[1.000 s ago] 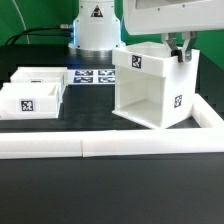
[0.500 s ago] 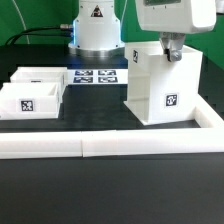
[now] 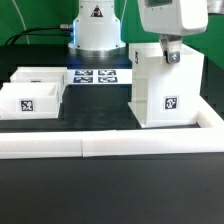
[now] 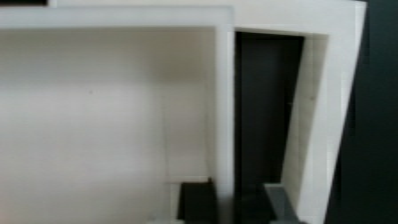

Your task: Assemble drawer

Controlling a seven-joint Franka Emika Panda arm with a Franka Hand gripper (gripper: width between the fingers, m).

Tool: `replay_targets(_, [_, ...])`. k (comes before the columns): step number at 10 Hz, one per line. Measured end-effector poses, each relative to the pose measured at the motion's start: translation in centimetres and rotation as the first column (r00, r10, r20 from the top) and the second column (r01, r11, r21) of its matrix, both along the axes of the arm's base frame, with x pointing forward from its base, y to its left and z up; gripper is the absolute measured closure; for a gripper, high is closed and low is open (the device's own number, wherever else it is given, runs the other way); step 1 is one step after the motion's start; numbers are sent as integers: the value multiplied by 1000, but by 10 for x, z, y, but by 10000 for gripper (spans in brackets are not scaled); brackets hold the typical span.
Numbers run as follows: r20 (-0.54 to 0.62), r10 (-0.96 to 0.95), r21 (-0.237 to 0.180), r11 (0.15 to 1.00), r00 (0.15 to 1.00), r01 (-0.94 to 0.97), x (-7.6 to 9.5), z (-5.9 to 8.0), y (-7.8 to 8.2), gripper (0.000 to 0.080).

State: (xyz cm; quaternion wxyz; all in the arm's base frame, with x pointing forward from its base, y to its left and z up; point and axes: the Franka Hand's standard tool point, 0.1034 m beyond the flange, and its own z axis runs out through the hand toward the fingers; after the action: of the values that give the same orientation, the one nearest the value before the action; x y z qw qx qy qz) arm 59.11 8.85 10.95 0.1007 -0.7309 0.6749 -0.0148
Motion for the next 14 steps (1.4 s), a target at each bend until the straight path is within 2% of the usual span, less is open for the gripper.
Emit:
replay_targets(4, [40, -55, 24, 998, 998, 54, 50, 1, -4, 761])
replay_targets(5, [47, -57, 27, 998, 997, 55, 57, 1, -1, 760])
replay_targets(6, [52, -51, 28, 998, 997, 50, 61, 1, 3, 760])
replay_targets(11, [51, -36, 25, 999, 998, 35, 61, 1, 5, 758])
replay_targets(13, [52, -26, 23, 999, 998, 25, 61, 1, 6, 395])
replay_targets(14, [53, -23, 23, 1000, 998, 21, 61, 1, 6, 395])
